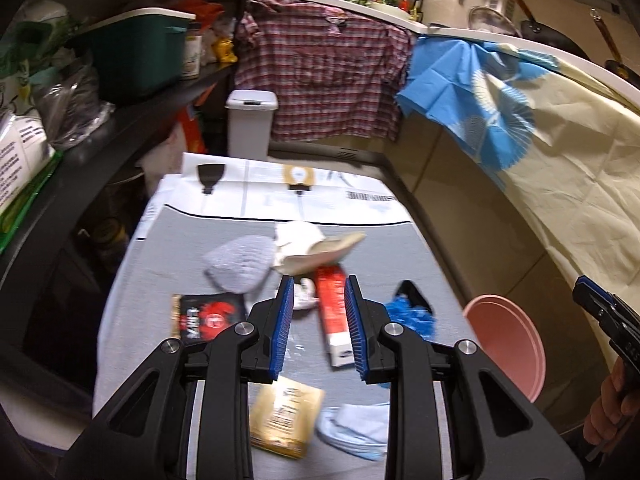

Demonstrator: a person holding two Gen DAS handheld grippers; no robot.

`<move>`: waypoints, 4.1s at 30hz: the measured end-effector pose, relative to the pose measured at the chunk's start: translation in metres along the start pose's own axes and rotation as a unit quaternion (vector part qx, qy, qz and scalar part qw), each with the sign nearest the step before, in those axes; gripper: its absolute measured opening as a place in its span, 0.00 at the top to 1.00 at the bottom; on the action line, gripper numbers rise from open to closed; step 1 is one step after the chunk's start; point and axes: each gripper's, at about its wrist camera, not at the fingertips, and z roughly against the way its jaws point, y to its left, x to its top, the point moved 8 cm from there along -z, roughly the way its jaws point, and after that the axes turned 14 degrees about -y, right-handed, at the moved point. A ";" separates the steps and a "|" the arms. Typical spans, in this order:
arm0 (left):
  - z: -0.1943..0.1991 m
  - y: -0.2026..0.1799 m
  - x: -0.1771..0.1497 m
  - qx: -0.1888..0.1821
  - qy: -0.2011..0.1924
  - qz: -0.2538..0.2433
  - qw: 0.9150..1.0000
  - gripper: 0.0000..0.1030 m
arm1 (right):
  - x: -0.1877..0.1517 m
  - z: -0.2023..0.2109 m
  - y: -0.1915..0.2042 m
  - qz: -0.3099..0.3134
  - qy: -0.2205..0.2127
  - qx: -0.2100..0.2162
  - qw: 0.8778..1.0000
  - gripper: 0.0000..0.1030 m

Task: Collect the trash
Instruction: 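Move the right tool back to the table and grasp the blue plastic bag, then lift the blue bag with the right tool and carry it over the bin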

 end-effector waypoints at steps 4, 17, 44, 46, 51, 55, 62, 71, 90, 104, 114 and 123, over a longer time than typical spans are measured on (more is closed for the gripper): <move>-0.008 0.019 0.002 0.015 0.000 0.000 1.000 0.75 | -0.013 -0.026 0.025 0.003 0.012 0.020 1.000 0.68; -0.057 0.060 -0.028 0.046 0.034 -0.003 0.998 0.79 | -0.063 -0.083 0.042 -0.016 0.082 0.043 0.996 0.67; -0.118 0.064 -0.050 0.049 0.079 0.004 0.996 0.69 | -0.105 -0.122 0.055 -0.006 0.156 0.068 0.985 0.69; -0.117 0.063 -0.051 0.045 0.082 0.006 0.996 0.78 | -0.105 -0.121 0.056 -0.003 0.156 0.069 0.985 0.80; -0.112 0.061 -0.048 0.040 0.079 0.003 0.996 0.96 | -0.102 -0.119 0.055 0.001 0.151 0.075 0.986 0.95; -0.106 0.063 -0.044 0.042 0.075 0.004 0.996 0.97 | -0.093 -0.114 0.056 0.001 0.138 0.080 0.987 0.98; -0.088 0.063 -0.025 0.042 0.053 0.005 0.998 0.97 | -0.080 -0.104 0.057 0.003 0.116 0.085 0.990 0.99; -0.061 0.051 -0.016 0.037 0.036 -0.005 0.999 0.97 | -0.062 -0.083 0.058 0.011 0.086 0.088 0.992 0.99; 0.010 0.001 0.004 0.003 -0.013 -0.033 0.999 0.97 | -0.024 -0.031 0.057 0.013 0.025 0.081 0.996 0.99; 0.057 -0.068 0.015 -0.035 -0.031 -0.052 0.998 0.97 | 0.021 0.022 0.030 -0.002 -0.020 0.060 0.998 0.99; 0.068 -0.116 0.002 -0.072 -0.043 -0.060 0.995 0.97 | 0.046 0.067 -0.012 0.009 -0.056 0.013 0.998 0.99; 0.074 -0.173 -0.014 -0.117 -0.049 -0.104 0.986 0.97 | 0.025 0.073 -0.054 -0.009 -0.056 -0.043 0.997 0.99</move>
